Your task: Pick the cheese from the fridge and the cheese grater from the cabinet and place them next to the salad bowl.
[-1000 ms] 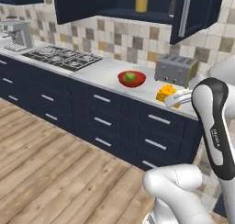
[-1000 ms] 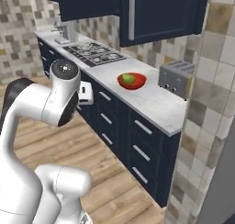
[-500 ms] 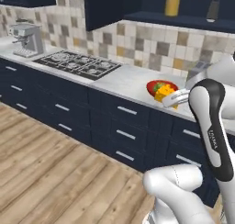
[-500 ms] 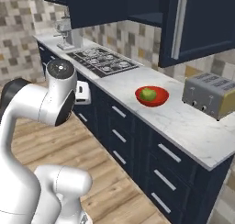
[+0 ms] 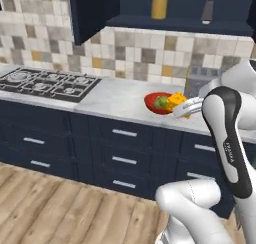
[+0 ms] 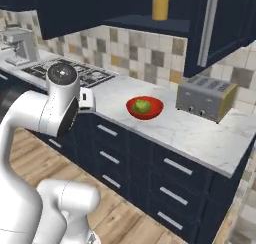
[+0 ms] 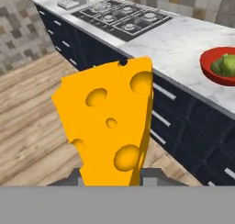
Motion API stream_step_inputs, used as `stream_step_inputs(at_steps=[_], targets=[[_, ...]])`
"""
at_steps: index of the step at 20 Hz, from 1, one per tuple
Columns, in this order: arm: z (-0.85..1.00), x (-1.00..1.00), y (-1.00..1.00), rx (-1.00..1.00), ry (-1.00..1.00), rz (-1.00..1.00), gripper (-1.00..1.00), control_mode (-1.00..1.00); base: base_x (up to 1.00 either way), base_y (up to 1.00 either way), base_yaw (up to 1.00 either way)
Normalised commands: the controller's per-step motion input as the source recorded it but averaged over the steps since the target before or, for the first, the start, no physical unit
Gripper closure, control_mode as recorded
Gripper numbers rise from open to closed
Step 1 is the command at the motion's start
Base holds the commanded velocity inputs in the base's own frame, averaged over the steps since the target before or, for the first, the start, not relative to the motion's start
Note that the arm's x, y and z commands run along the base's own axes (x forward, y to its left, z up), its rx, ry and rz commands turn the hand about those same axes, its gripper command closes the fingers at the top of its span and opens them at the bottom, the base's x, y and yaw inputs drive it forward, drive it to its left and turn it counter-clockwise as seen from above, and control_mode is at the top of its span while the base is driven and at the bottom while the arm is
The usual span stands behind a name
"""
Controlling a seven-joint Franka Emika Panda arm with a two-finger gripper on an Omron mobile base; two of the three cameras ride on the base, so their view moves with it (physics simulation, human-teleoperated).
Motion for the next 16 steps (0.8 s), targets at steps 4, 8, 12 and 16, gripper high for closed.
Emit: stream_step_inputs(at_steps=[4,8,12,16], targets=[[0.00,0.00,0.00,0.00,0.00,0.00,1.00,1.00,0.50,0.34,-0.62],[0.00,0.00,0.00,0.00,0.00,0.00,1.00,1.00,0.55,0.34,-0.56],[0.00,0.00,0.00,0.00,0.00,0.00,1.00,1.00,0.66,0.33,-0.44],[0.00,0.00,0.00,0.00,0.00,0.00,1.00,1.00,0.61,0.39,-0.30]])
